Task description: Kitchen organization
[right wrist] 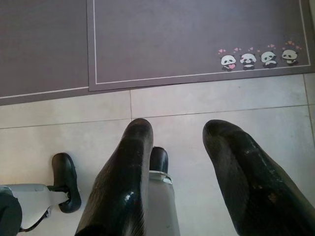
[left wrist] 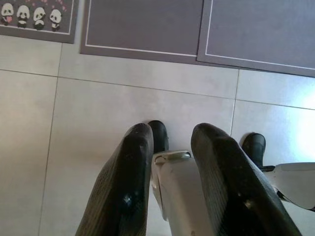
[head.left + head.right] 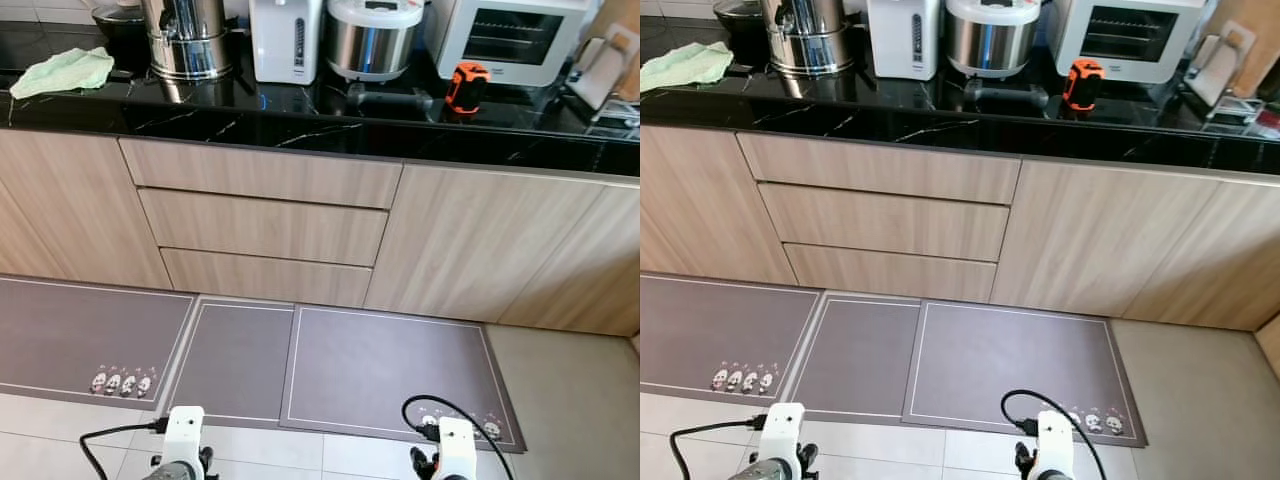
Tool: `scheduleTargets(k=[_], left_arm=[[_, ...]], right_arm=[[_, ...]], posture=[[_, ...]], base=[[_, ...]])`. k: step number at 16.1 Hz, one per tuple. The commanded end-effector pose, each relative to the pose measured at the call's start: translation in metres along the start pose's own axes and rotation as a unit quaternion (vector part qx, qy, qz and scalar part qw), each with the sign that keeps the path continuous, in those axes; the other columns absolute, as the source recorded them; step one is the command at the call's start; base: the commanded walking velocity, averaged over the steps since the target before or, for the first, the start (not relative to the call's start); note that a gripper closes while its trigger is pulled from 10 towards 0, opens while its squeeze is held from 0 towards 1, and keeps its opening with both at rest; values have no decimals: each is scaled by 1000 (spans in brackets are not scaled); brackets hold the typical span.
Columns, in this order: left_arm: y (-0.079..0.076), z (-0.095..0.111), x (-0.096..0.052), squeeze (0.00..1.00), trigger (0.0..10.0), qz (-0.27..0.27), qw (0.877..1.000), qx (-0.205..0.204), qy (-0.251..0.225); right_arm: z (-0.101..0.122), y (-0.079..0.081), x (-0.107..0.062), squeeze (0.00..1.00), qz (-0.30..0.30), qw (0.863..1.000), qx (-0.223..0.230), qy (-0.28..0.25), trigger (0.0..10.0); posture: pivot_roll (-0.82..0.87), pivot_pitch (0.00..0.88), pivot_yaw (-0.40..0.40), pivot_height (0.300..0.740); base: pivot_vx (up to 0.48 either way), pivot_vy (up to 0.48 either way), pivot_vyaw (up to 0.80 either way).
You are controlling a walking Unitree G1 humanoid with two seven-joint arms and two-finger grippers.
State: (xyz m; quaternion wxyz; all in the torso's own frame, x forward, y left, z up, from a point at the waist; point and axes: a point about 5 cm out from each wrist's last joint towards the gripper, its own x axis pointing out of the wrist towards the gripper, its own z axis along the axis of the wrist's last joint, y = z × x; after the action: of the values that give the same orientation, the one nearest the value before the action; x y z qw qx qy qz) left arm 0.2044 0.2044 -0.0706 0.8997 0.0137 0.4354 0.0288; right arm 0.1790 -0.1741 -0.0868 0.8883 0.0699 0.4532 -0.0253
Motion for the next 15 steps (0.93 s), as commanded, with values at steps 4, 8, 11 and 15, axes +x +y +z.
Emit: scheduleTargets(k=[4,8,11,15], left_arm=[[-5,-5,0,0,10000,-7,1000,2,12],[-5,-4,0,0,10000,-10,1000,-1,11],[-6,-7,0,0,10000,-11,1000,10,19],[-6,-7,0,0,10000,-12,1000,6,18]], right_arm=[[1,-2,0,0,-3,1000,-5,3,10000],[1,-2,0,0,-3,1000,-7,11,10000],[1,-2,1,0,-2,1000,-7,12,10000],[1,-2,1,0,-2,1000,-8,14,10000]], posture=[[32,43,-91,740],[35,48,-93,740],[35,58,-94,740],[35,60,-94,740]], base=[[0,0,0],[0,0,-444],[0,0,-581],[0,0,-578]])
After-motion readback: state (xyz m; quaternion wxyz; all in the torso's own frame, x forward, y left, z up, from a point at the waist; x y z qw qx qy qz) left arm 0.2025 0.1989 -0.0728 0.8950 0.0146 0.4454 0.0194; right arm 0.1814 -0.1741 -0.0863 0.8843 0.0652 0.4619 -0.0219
